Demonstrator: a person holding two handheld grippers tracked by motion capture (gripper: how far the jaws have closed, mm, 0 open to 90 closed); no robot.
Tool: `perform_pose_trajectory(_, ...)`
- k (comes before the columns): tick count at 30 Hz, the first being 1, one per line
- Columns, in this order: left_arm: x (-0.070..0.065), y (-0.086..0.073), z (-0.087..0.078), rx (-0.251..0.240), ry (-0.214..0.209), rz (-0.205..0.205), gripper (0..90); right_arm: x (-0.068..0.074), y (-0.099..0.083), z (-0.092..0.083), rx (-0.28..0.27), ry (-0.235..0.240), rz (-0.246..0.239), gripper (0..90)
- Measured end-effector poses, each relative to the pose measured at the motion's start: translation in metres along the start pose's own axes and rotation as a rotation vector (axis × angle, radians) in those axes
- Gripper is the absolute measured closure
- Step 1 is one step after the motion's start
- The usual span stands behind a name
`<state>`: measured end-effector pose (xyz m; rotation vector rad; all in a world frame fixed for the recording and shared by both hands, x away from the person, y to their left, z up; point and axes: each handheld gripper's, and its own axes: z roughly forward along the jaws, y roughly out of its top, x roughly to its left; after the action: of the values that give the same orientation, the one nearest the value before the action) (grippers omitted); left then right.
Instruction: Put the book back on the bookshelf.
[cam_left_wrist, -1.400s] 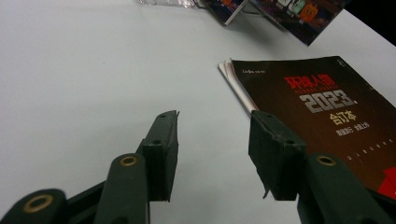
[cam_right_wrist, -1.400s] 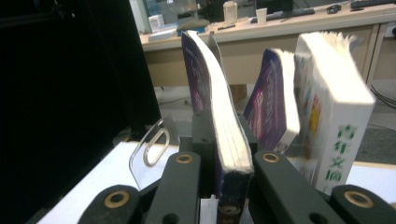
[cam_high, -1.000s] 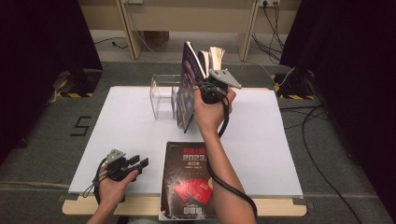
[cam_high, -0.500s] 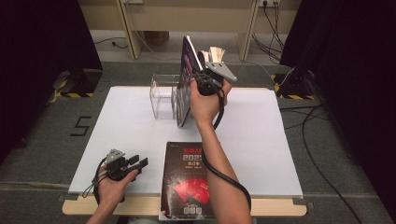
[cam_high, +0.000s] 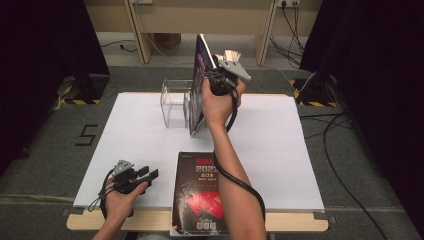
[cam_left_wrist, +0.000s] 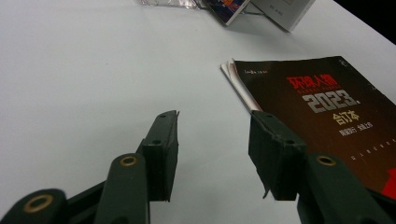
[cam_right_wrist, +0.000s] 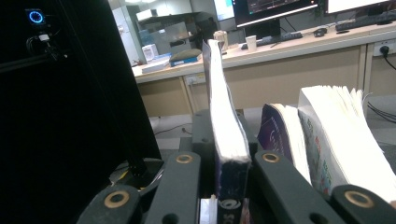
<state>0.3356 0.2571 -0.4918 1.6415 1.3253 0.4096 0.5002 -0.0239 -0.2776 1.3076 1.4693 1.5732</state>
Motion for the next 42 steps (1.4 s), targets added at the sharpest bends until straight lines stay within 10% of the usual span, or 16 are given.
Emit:
perform_pose_trajectory(19, 0.001, 0.001, 0.000, -0.002, -0.003, 0.001, 52.1, -0.006, -0.001, 0.022, -0.003, -0.027, 0.024, 84.6)
perform_pose_trajectory(42, 0.000, 0.000, 0.001, 0.001, -0.011, 0.004, 52.3, 0.001, -0.037, 0.046, 0.089, -0.071, -0.072, 83.5)
